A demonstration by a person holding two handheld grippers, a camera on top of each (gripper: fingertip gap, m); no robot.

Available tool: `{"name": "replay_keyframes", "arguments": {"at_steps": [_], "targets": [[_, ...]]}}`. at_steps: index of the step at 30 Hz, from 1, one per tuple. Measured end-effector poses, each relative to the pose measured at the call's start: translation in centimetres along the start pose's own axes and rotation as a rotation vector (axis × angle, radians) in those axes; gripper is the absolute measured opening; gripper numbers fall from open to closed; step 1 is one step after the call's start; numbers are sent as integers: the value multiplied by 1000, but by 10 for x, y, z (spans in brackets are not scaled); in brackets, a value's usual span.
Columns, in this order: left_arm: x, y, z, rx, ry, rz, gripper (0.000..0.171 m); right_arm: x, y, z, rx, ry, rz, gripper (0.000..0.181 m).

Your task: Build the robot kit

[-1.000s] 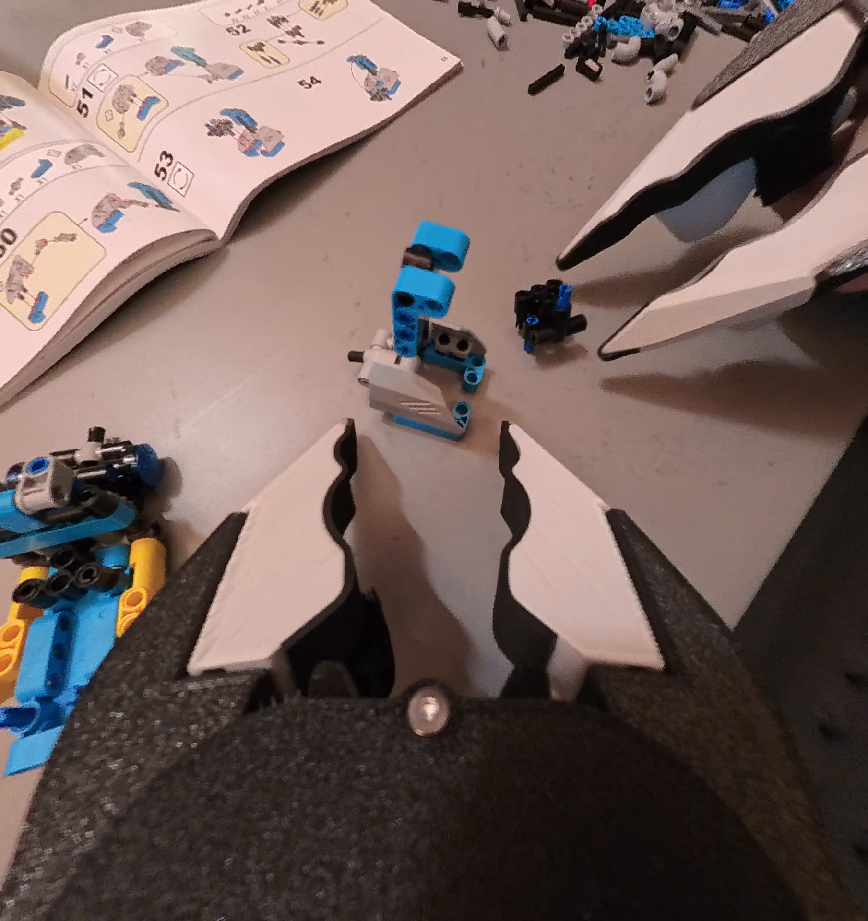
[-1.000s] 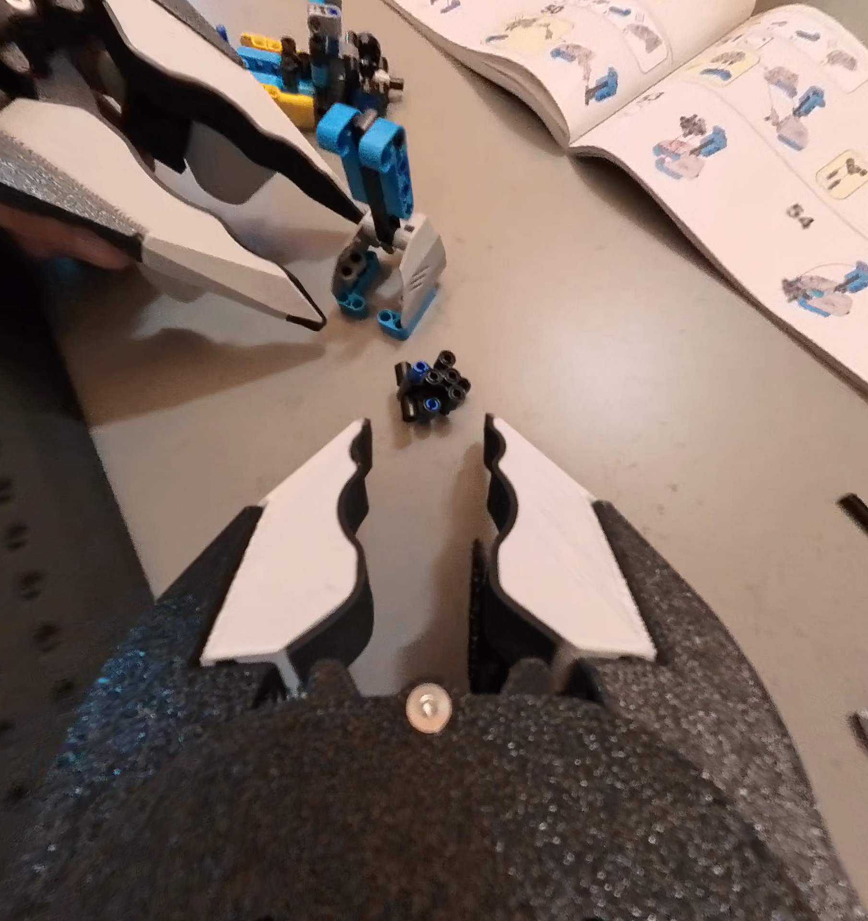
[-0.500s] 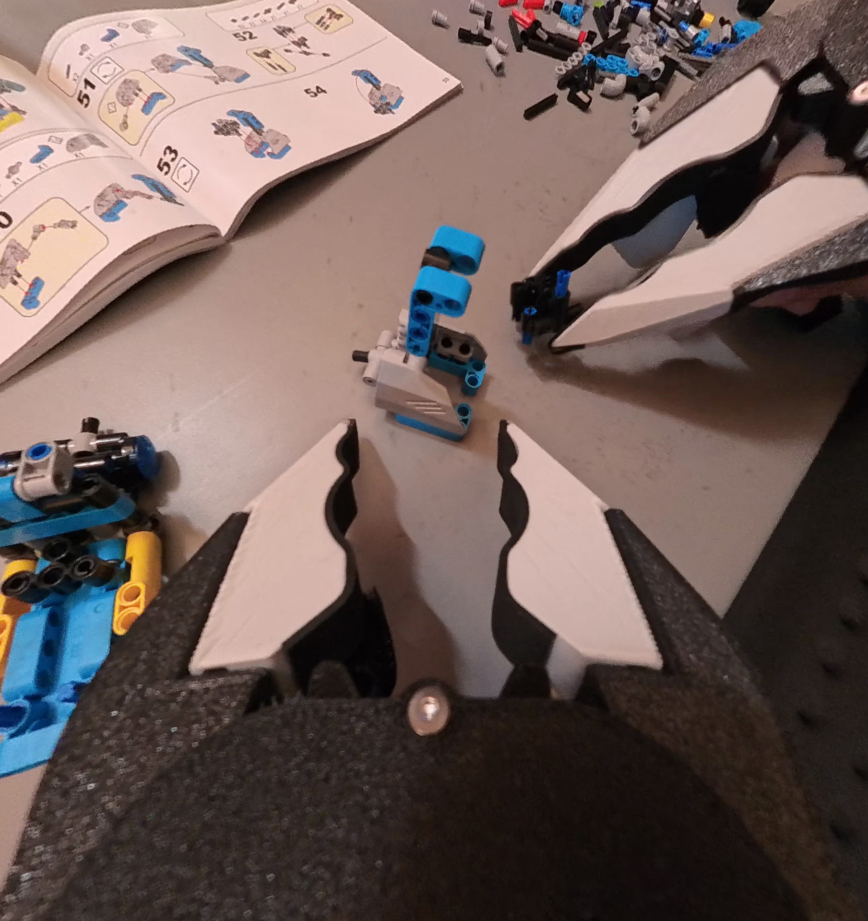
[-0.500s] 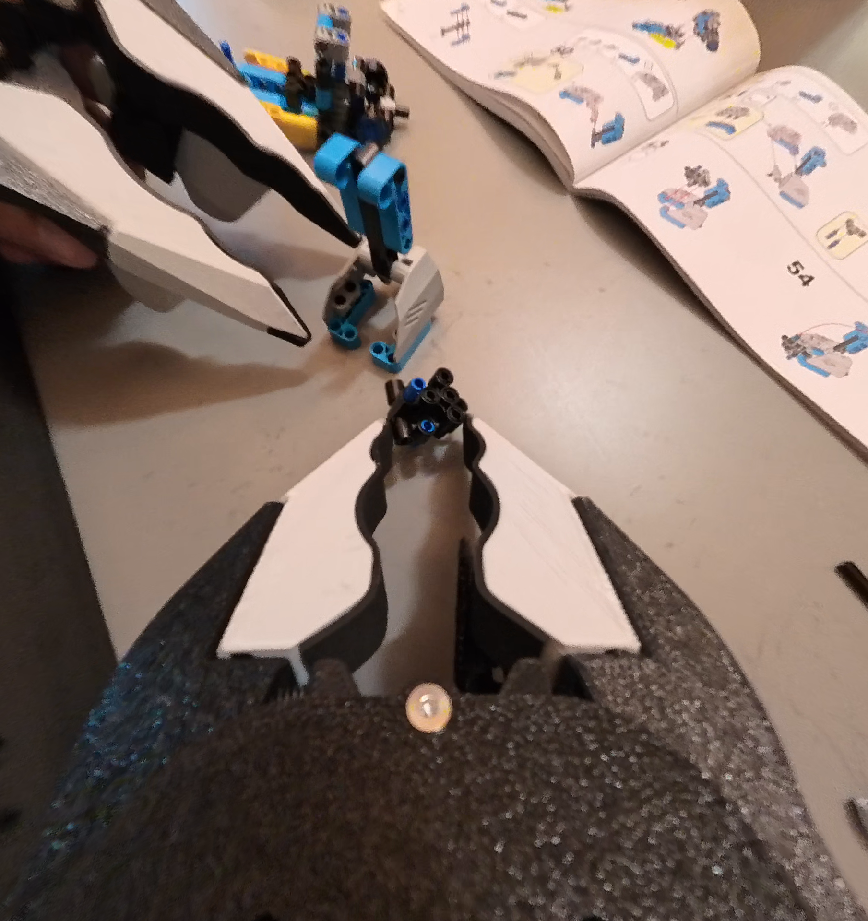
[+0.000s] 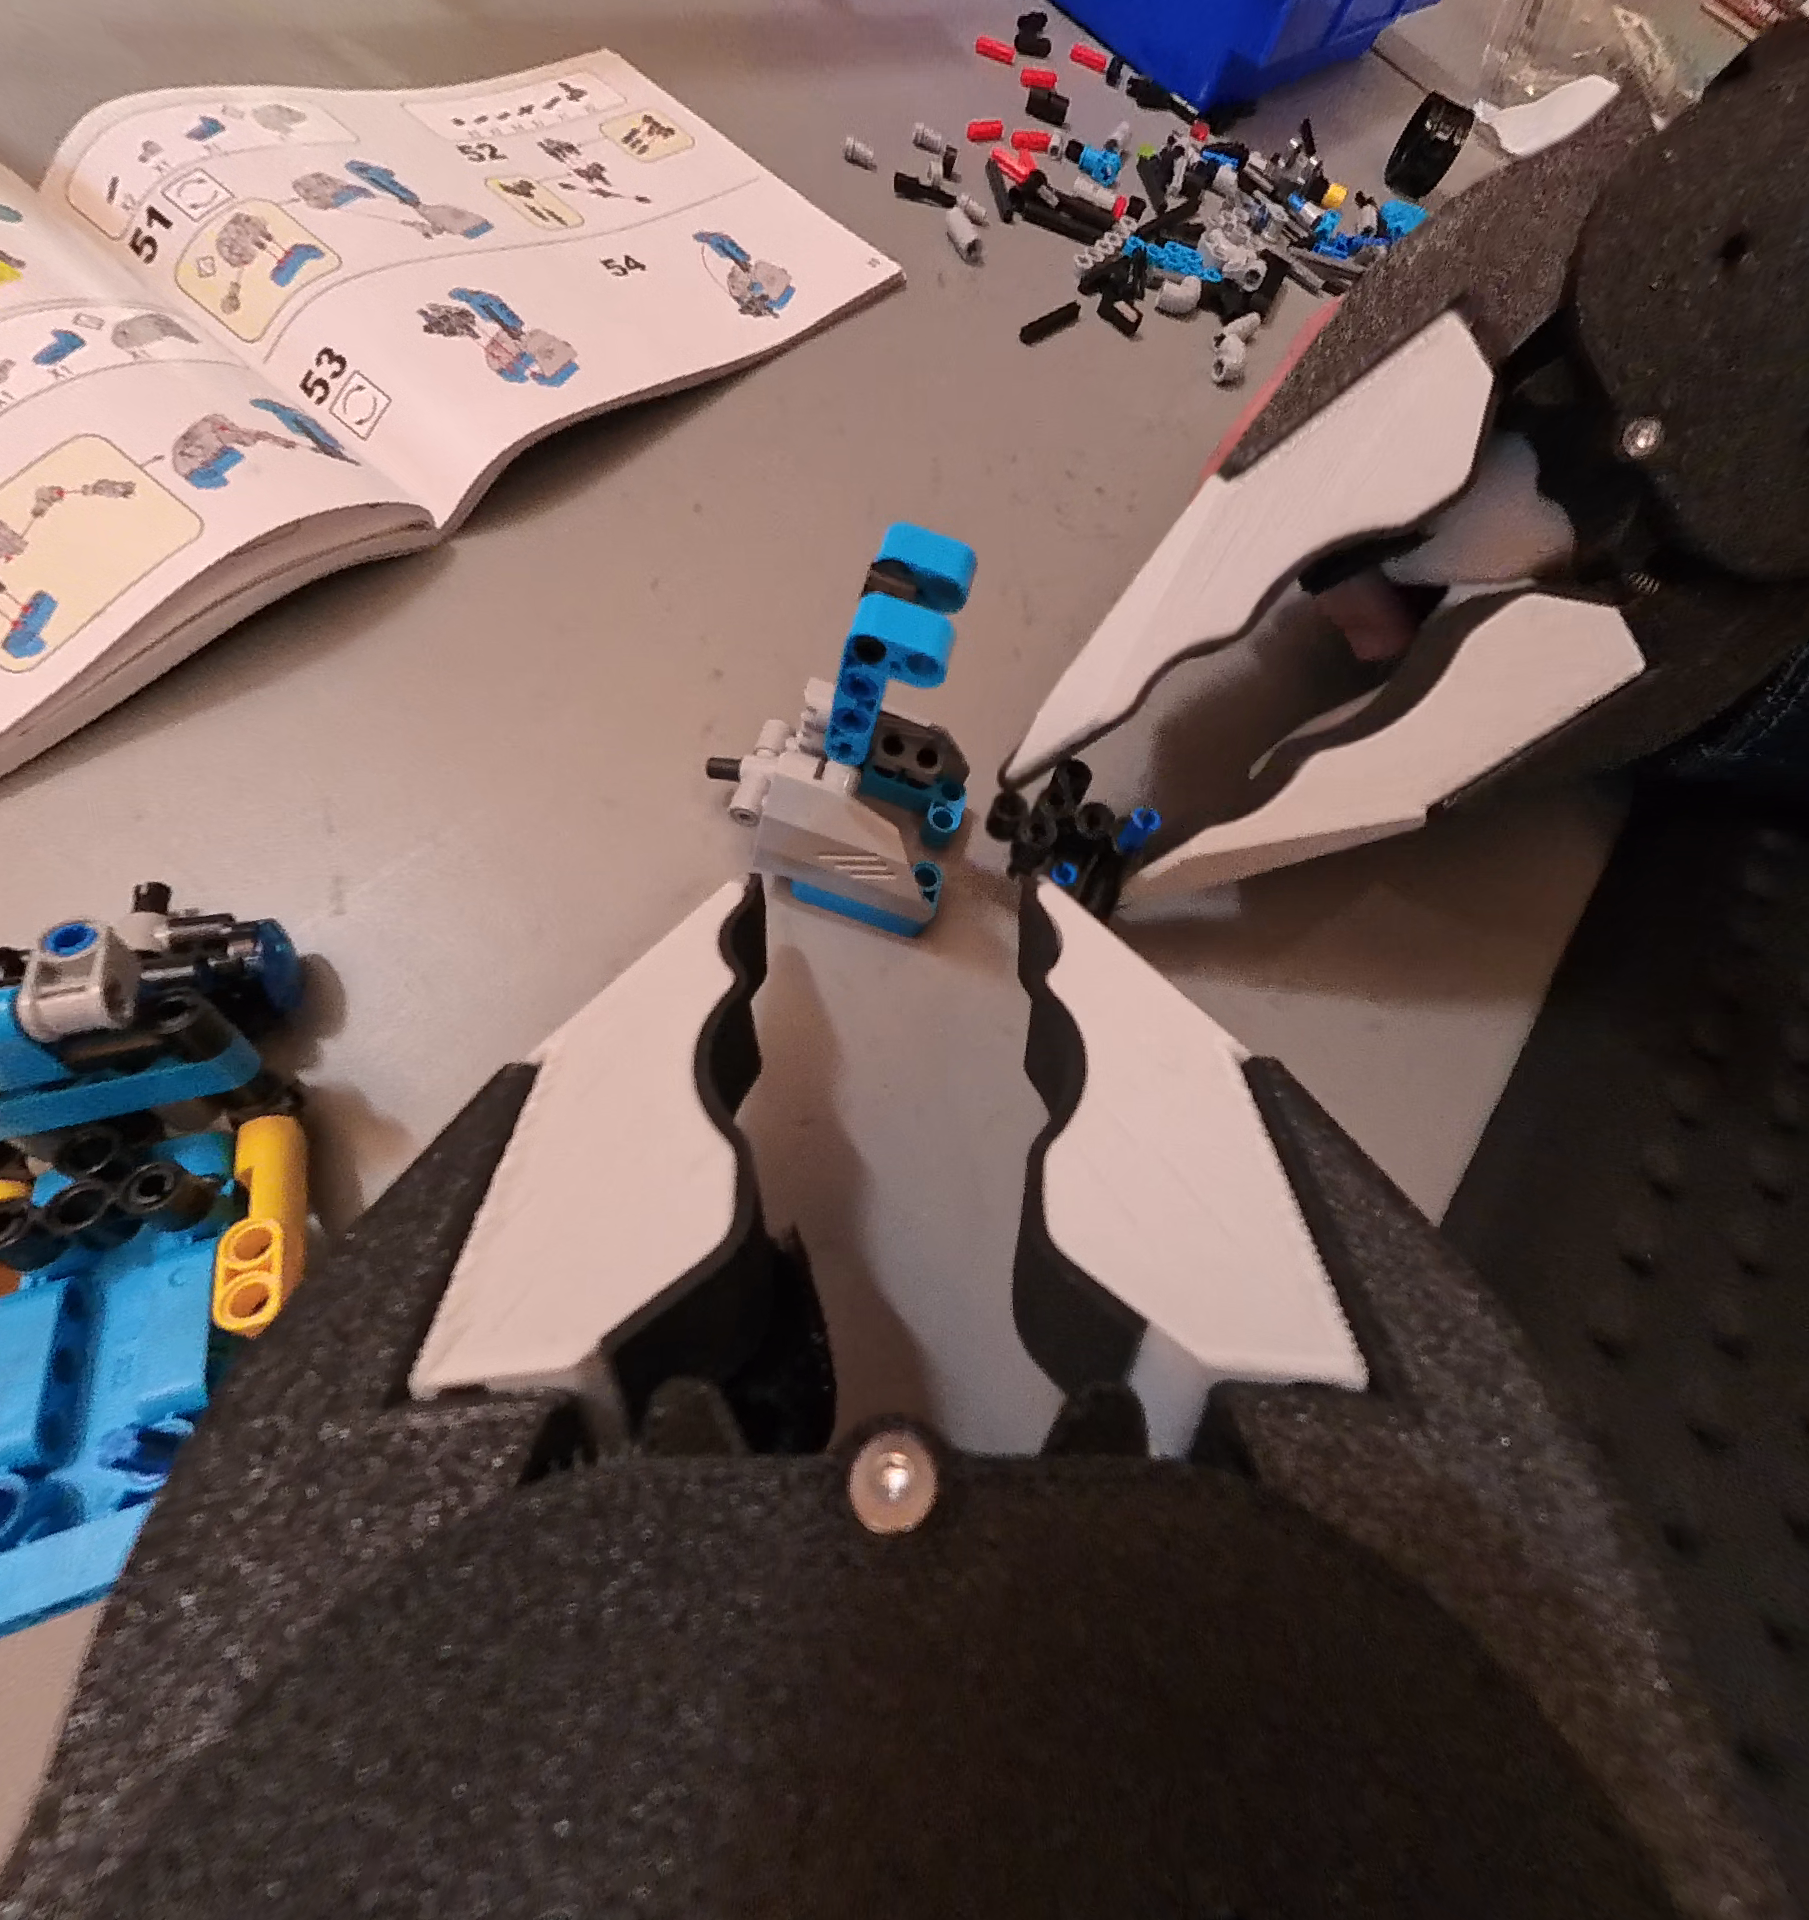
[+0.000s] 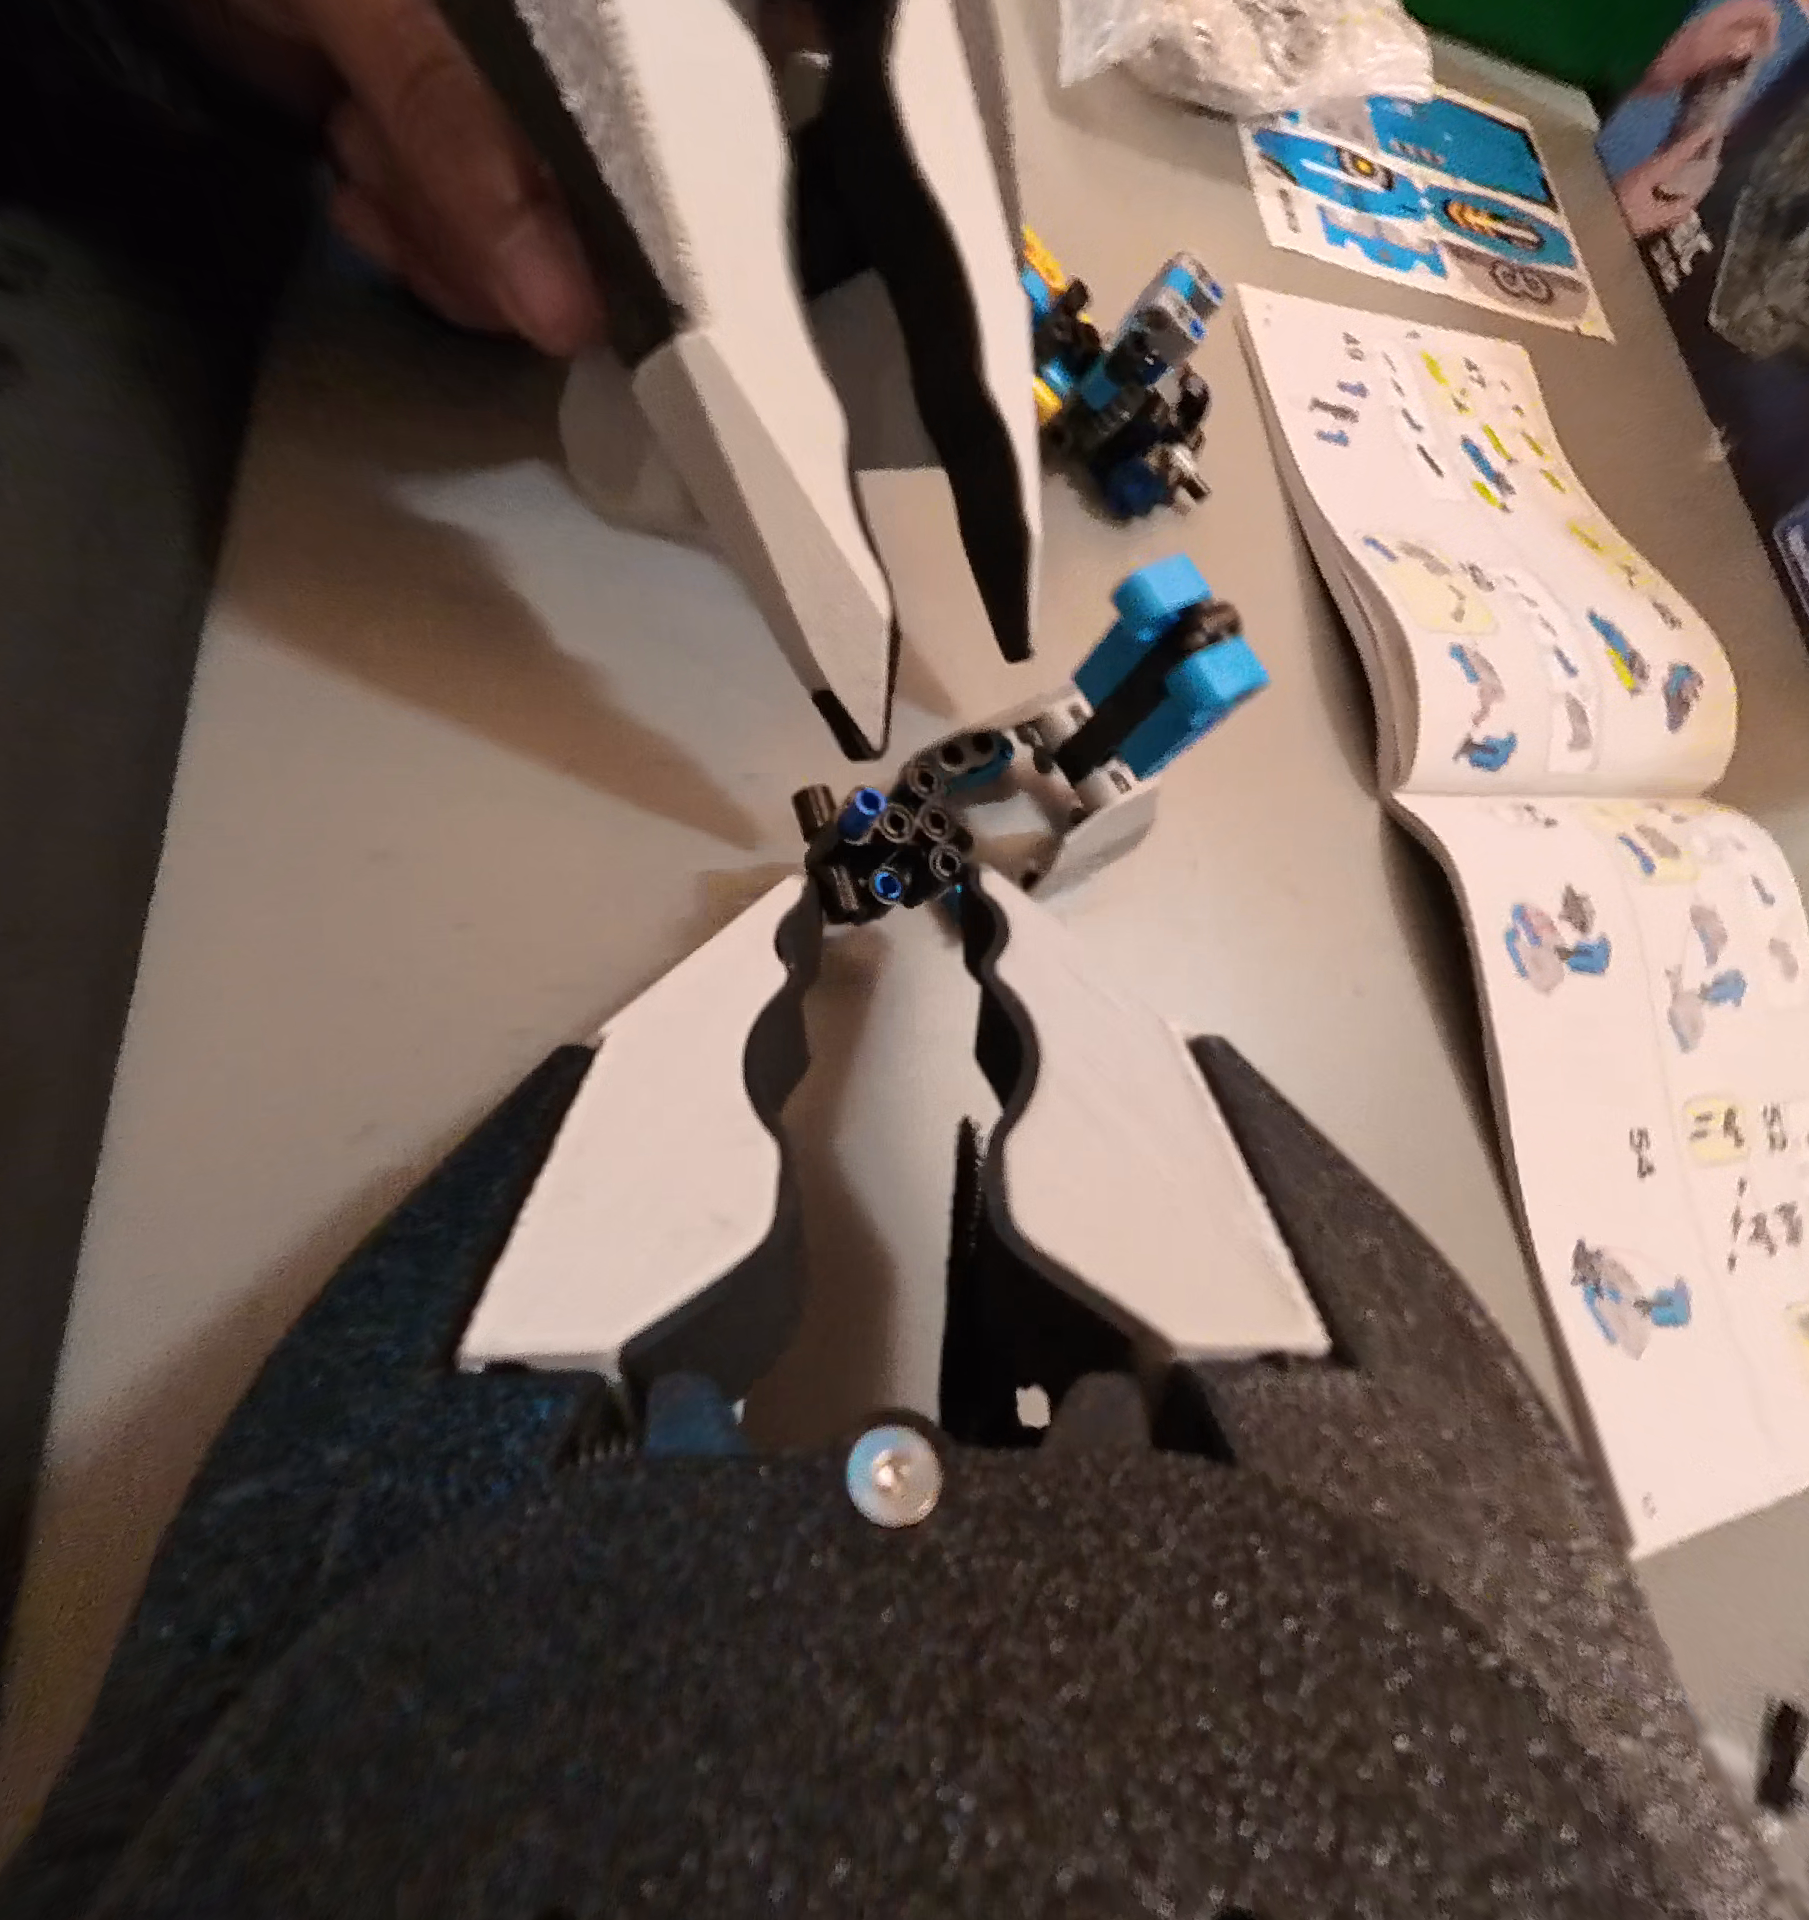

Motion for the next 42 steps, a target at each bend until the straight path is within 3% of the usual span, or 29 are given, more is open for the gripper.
{"name": "replay_keyframes", "arguments": {"at_steps": [10, 22, 28, 33, 39, 42], "targets": [[-7, 5, 1, 15, -58, 94, 52, 7, 6, -8, -22, 2, 153, 26], [-21, 10, -9, -79, -121, 71, 60, 13, 0, -17, -39, 59, 187, 26], [-24, 12, -16, -94, -141, 78, 58, 10, -1, -17, -29, 18, 219, 27], [-23, 10, -18, -112, -146, 65, 49, 7, 1, -14, -38, -74, 284, 40], [-23, 12, -15, -95, -130, 49, 50, 6, 1, 0, -45, -73, 193, 46], [-24, 19, -11, -52, -109, 39, 50, 5, 5, 6, -61, -65, -27, 62]]}}
Point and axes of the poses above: each gripper's, where its closed fingertips meet, z back along the fingers, y out of its top, x = y × z across the jaws, the point moved 8 cm from there along z, back along the fingers, and after that the axes turned 2 degrees about x, right-handed, at the moved point
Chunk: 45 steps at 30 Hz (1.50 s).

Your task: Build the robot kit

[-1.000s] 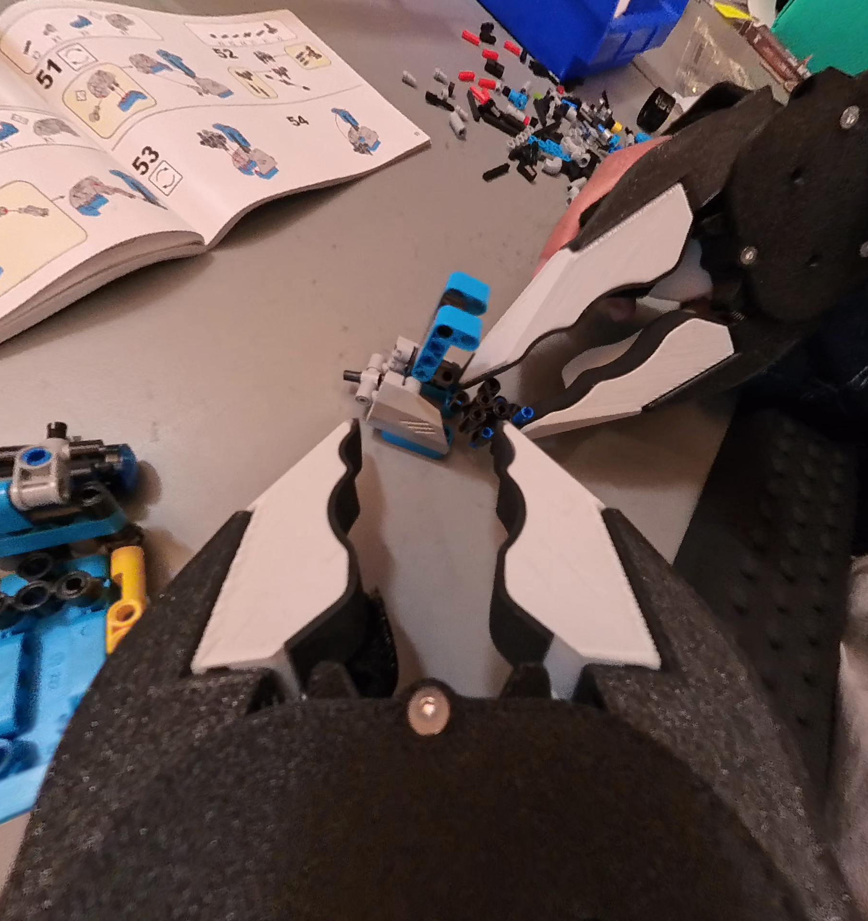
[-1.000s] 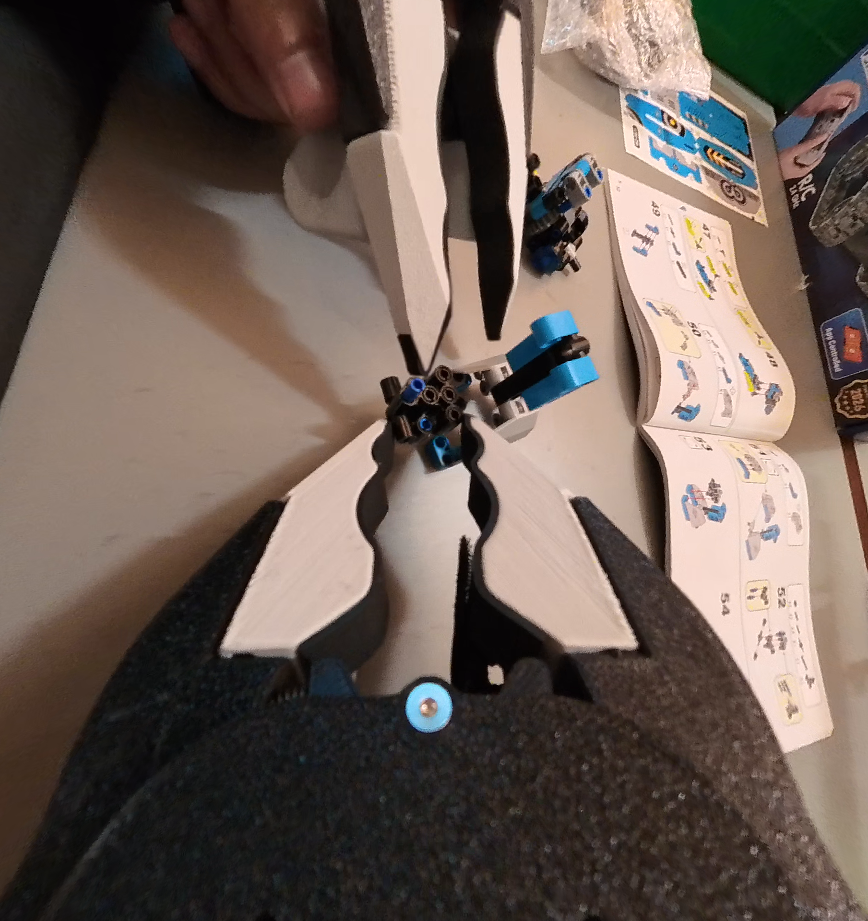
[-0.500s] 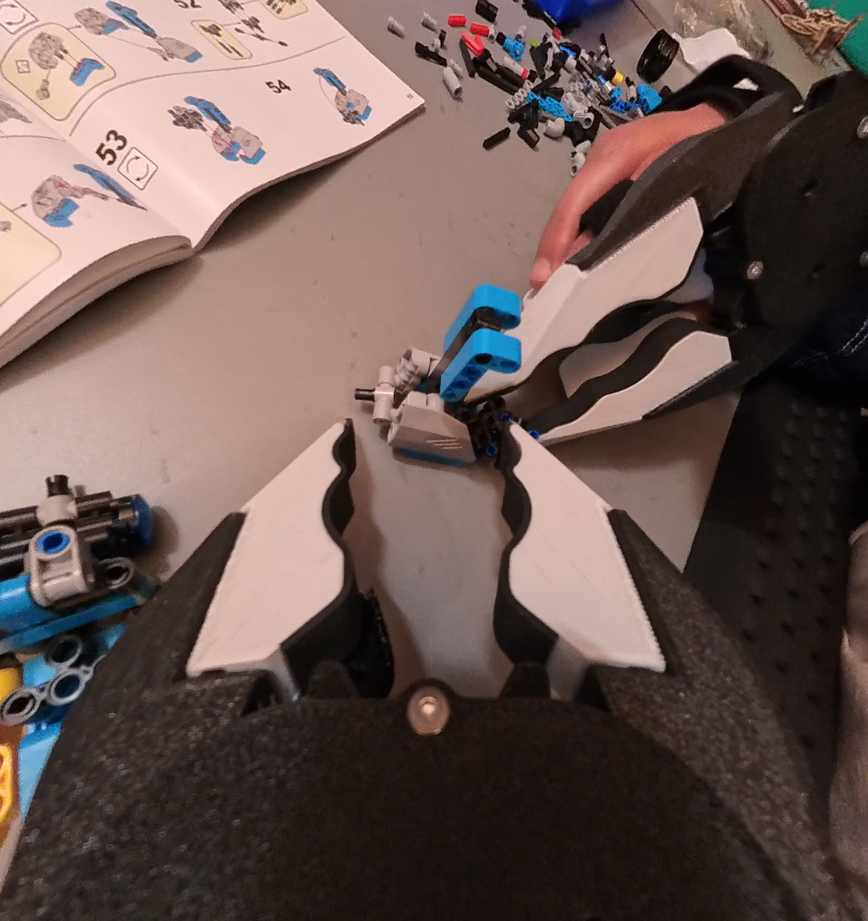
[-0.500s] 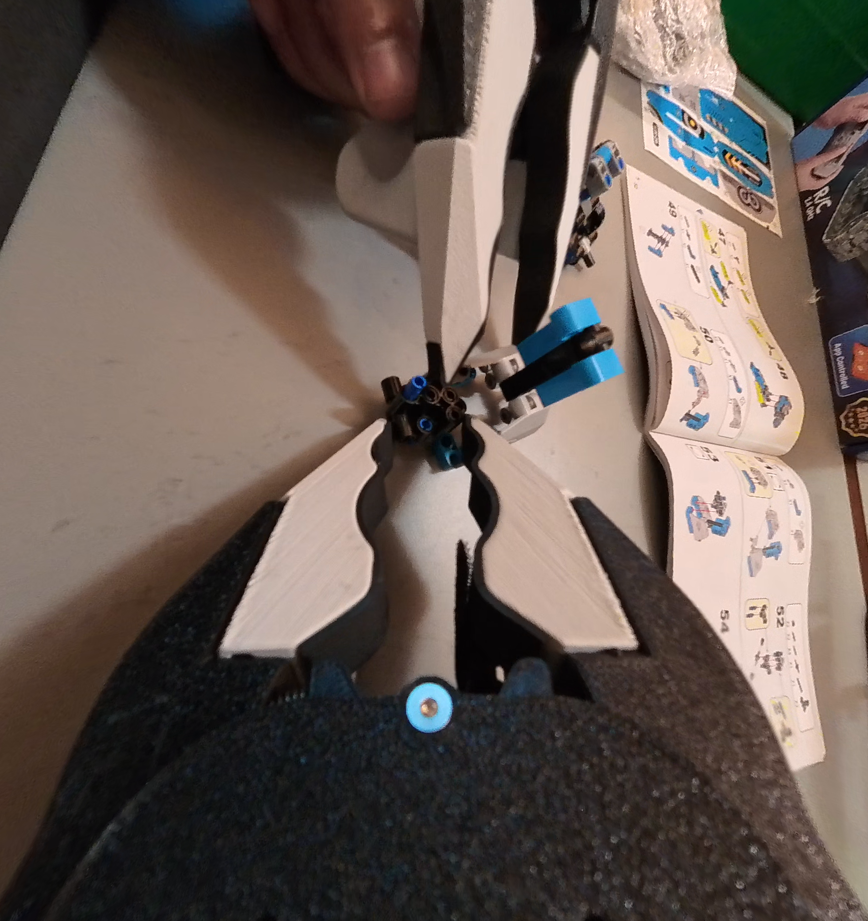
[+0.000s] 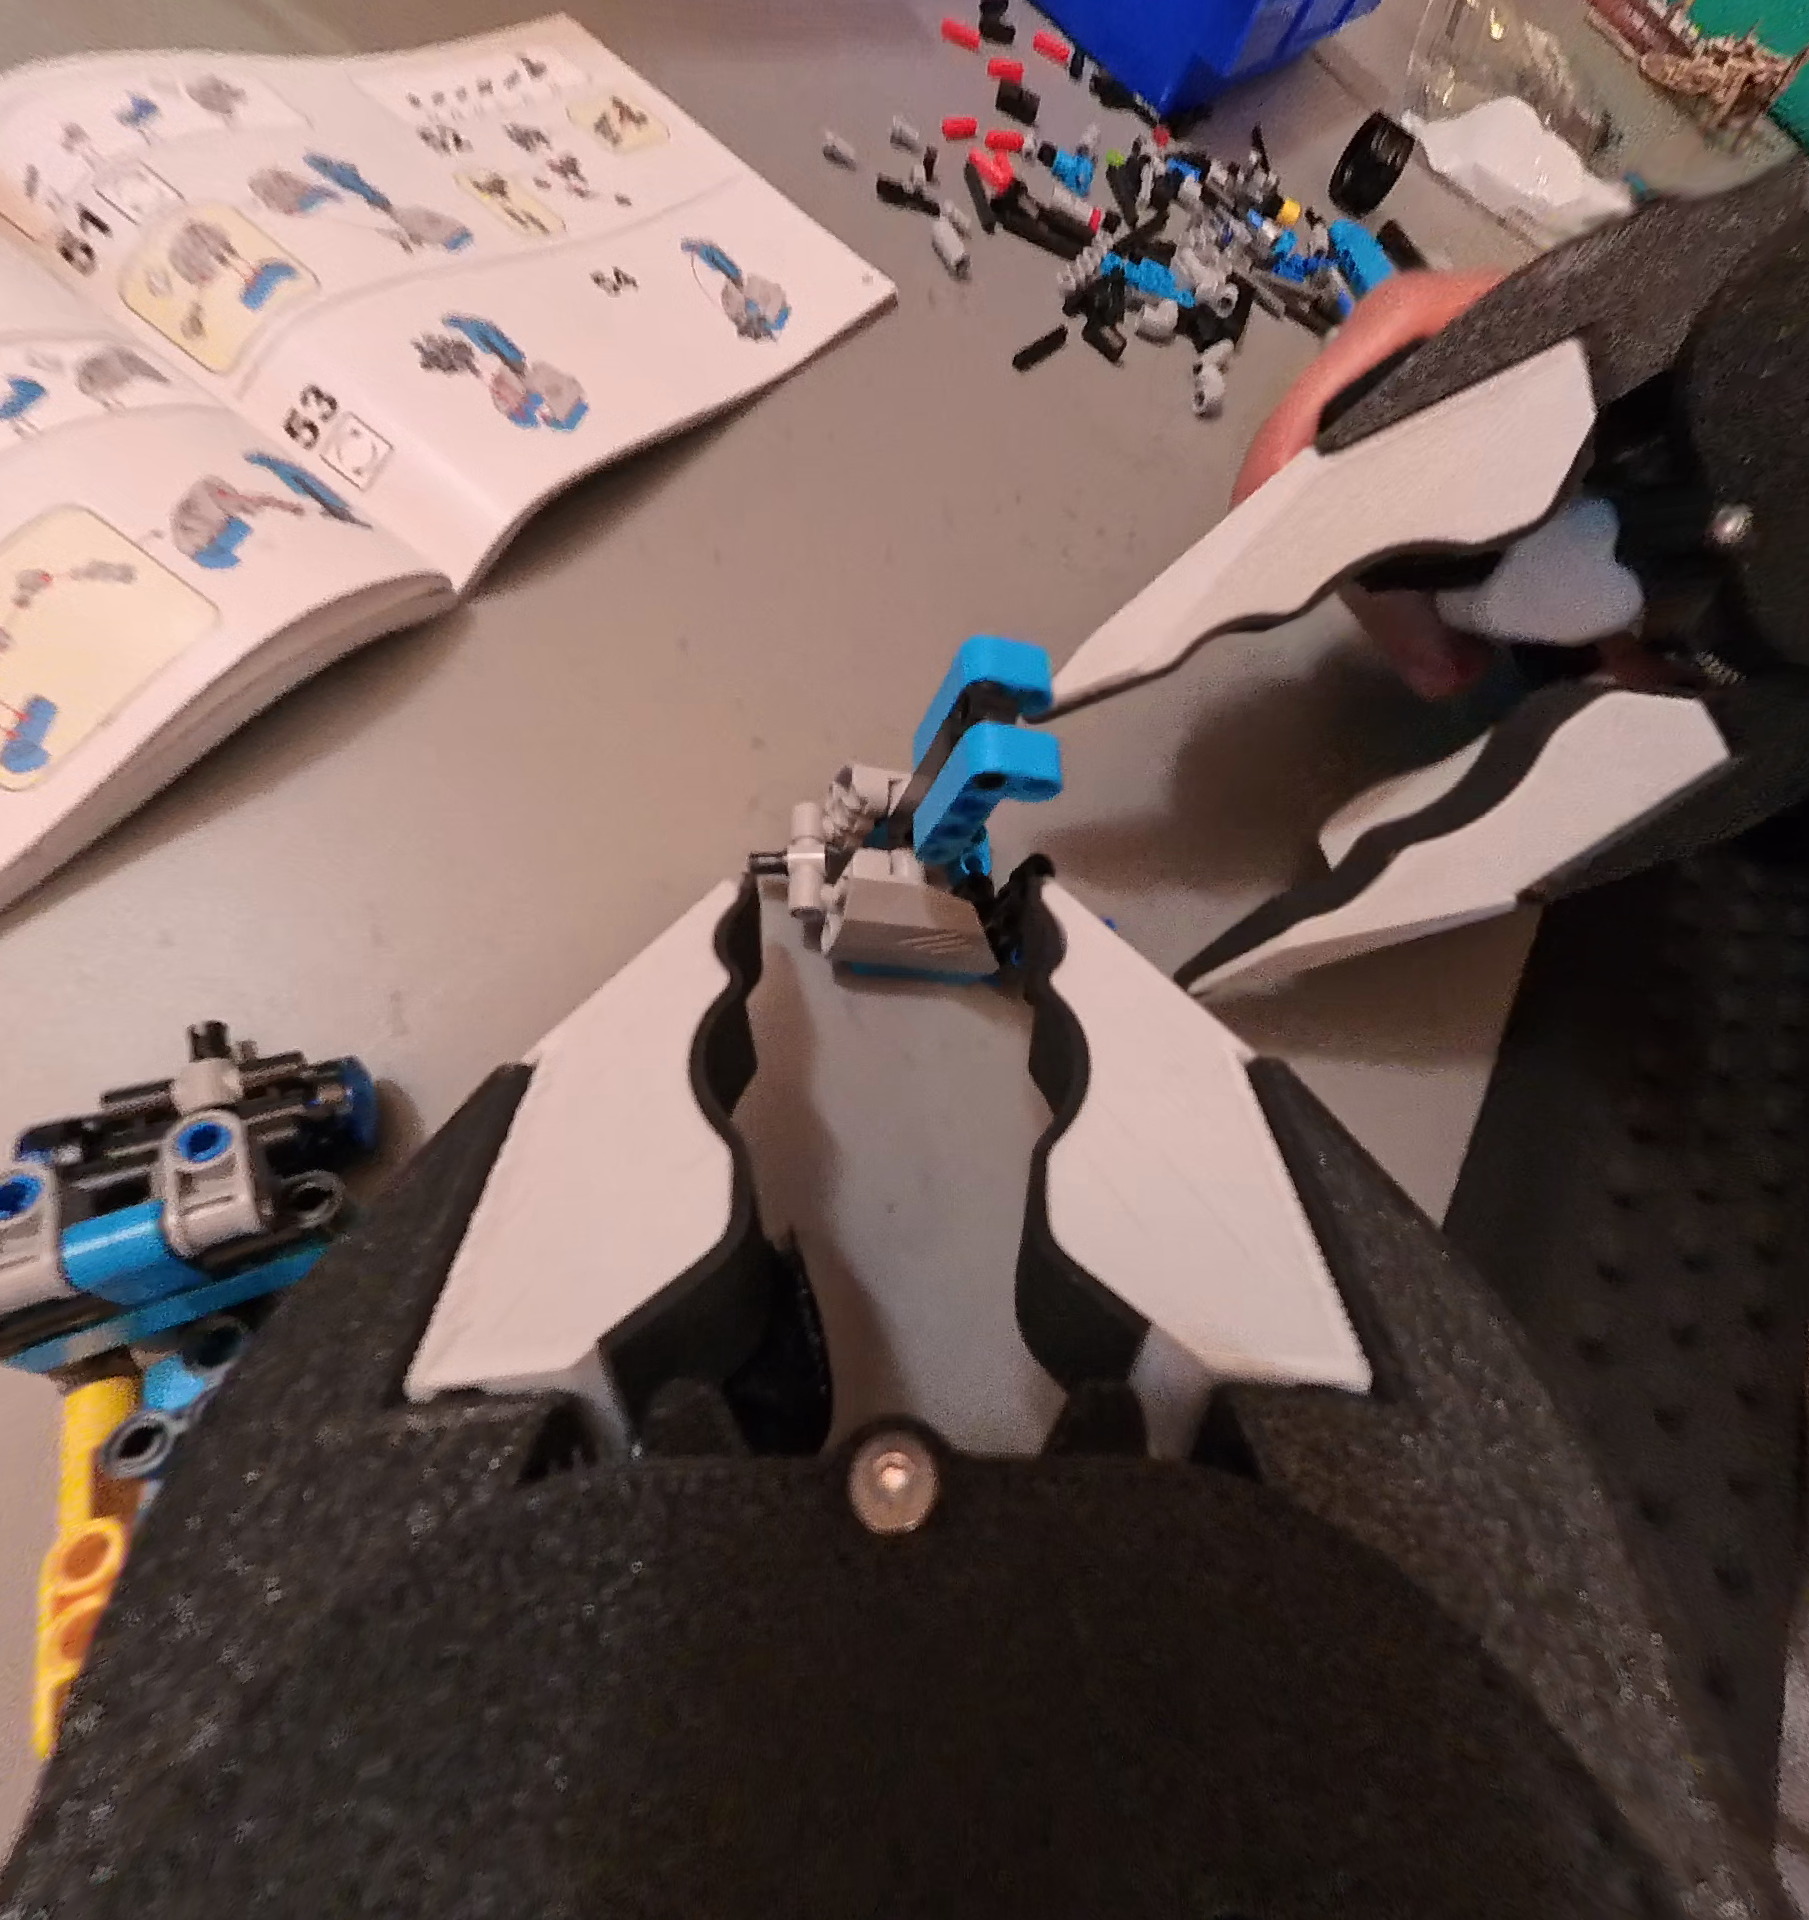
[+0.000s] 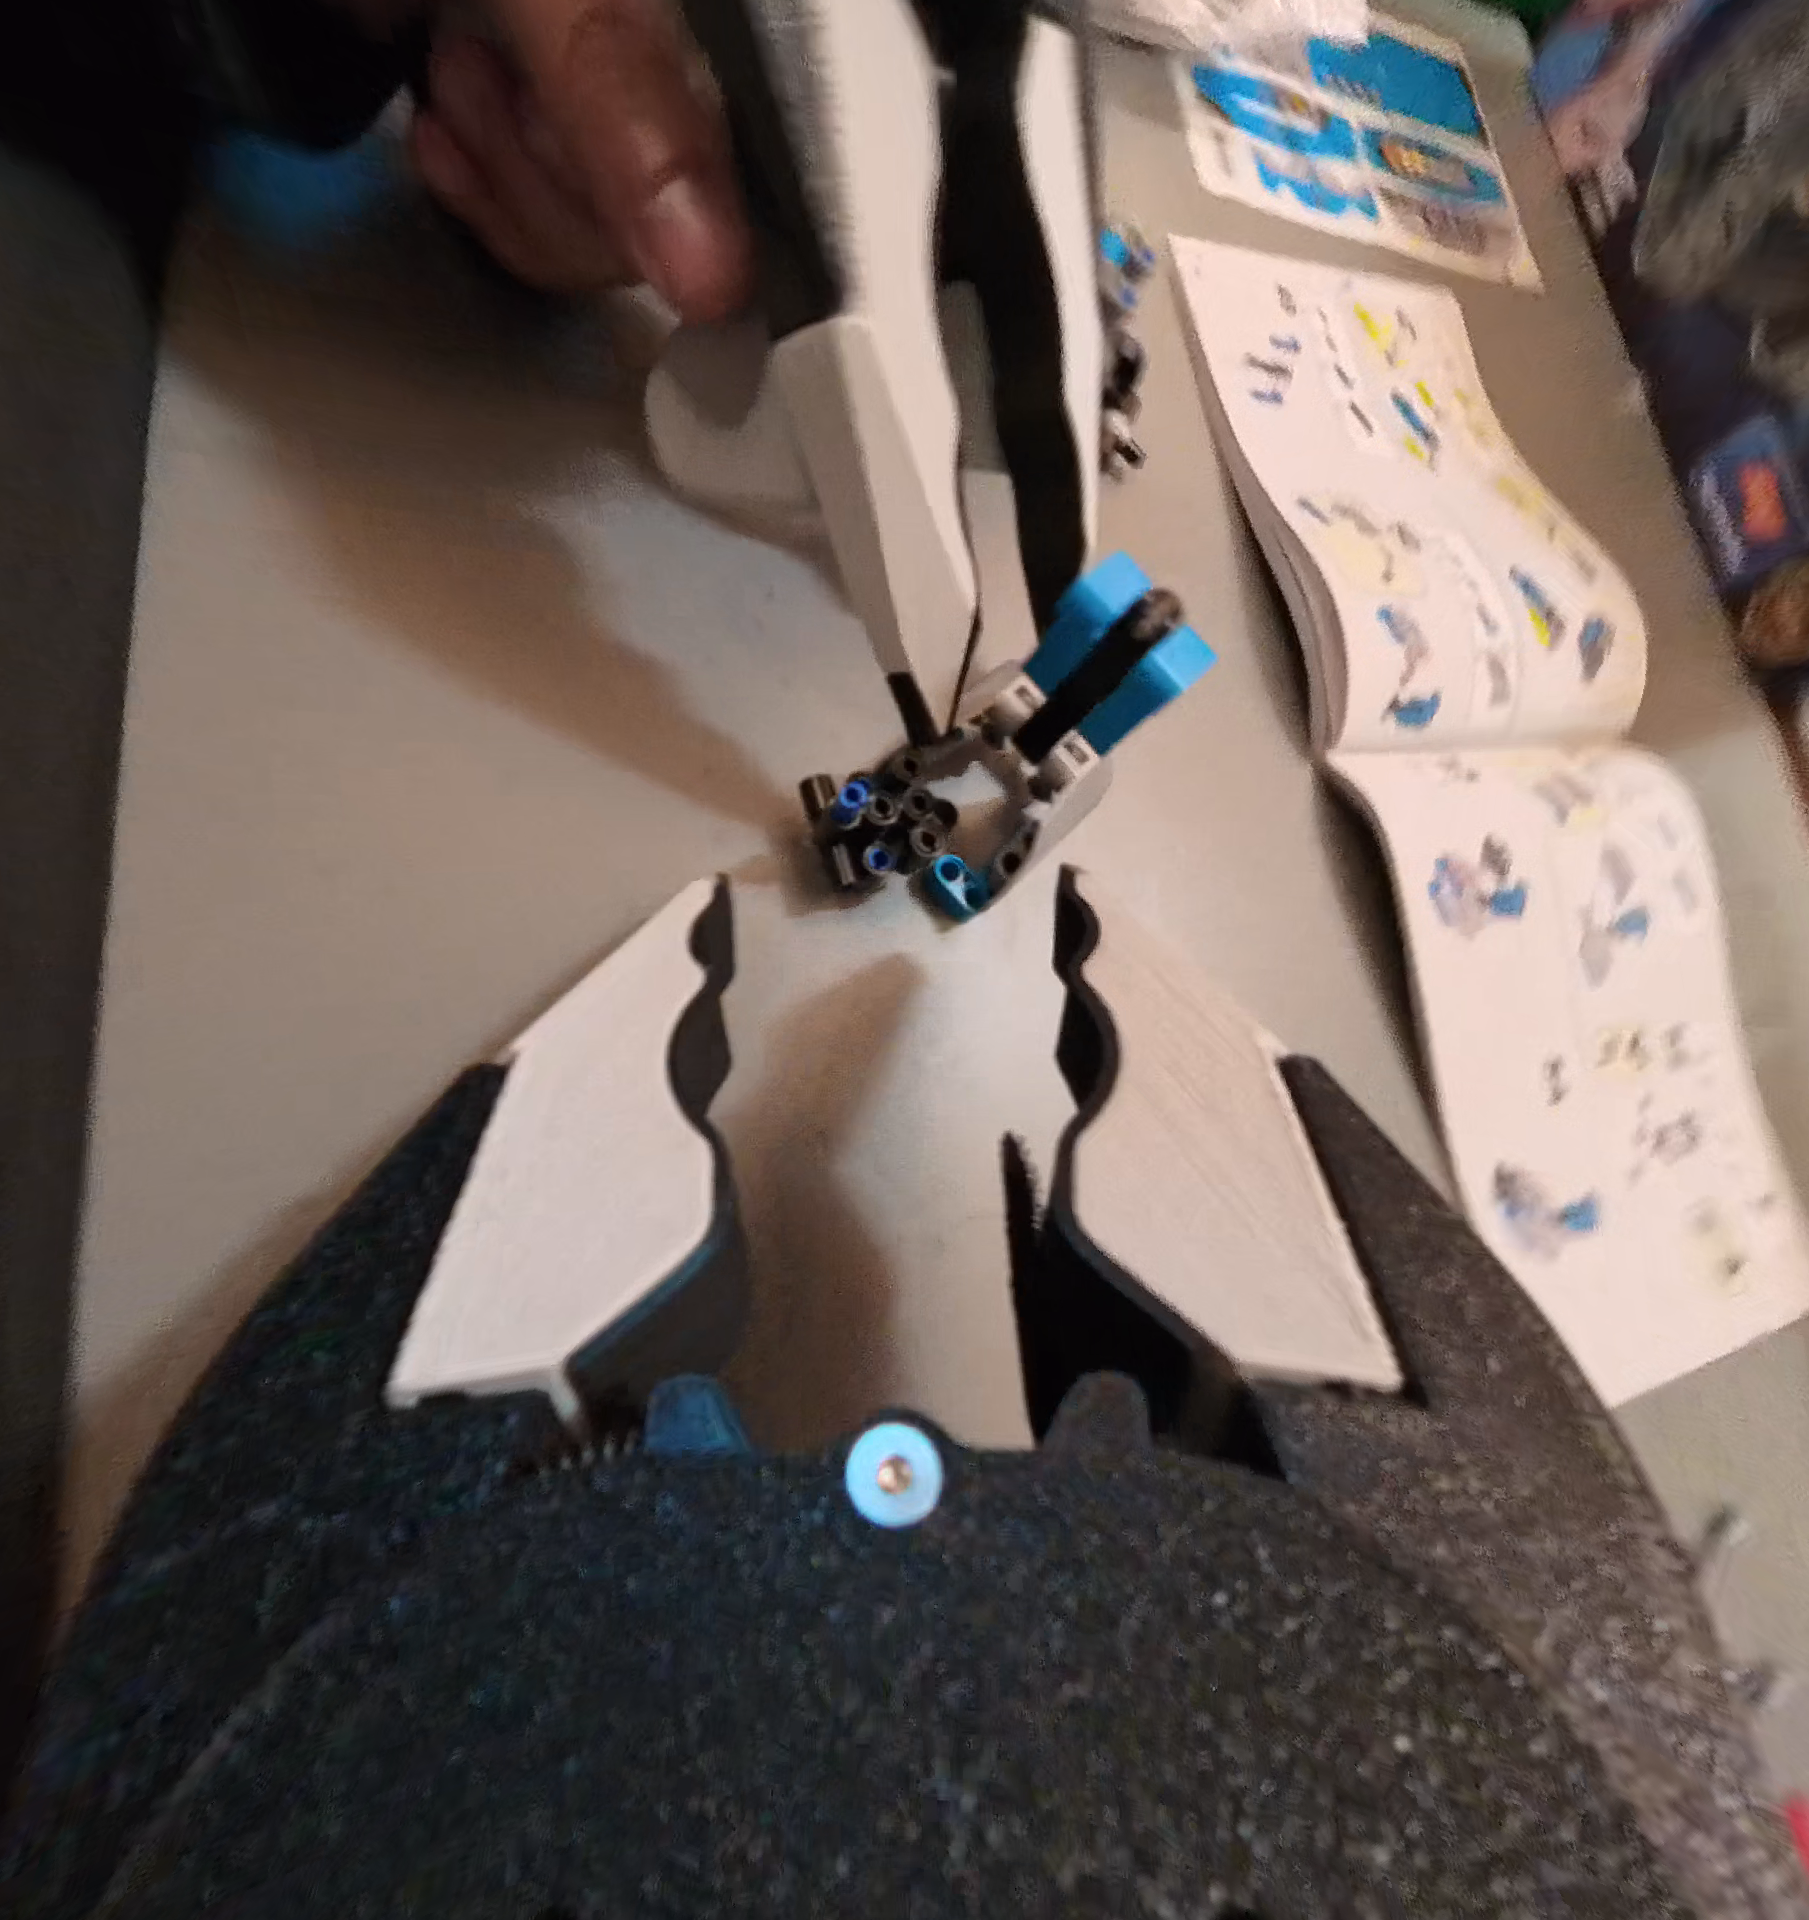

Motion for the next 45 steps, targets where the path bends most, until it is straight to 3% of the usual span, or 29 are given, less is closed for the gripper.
{"name": "replay_keyframes", "arguments": {"at_steps": [3, 6, 10, 12, 18, 26, 39, 45], "targets": [[4, 5, 1, 33, 3, -44, 49, -3, 5, 2, -25, -126, -290, 65], [2, 2, -6, -16, 51, -103, 45, -12, 3, -2, -35, -190, -503, 50], [6, 1, -9, -17, 77, -136, 25, -19, 6, -13, -41, -237, -600, 49], [7, 1, -9, -14, 95, -133, 24, -21, 13, -14, -13, -253, -624, 47], [10, -1, -8, -17, 91, -131, 22, -20, 16, -22, -49, -318, -545, 25], [8, -2, -7, -9, 45, -105, 19, -24, 15, -19, -89, -312, -286, 21], [8, -2, -6, -7, 41, -109, 19, -19, 18, -17, -149, -326, -246, 30], [6, -2, -6, -6, 32, -93, 19, -36, 18, -11, -124, -334, -22, 37]]}}
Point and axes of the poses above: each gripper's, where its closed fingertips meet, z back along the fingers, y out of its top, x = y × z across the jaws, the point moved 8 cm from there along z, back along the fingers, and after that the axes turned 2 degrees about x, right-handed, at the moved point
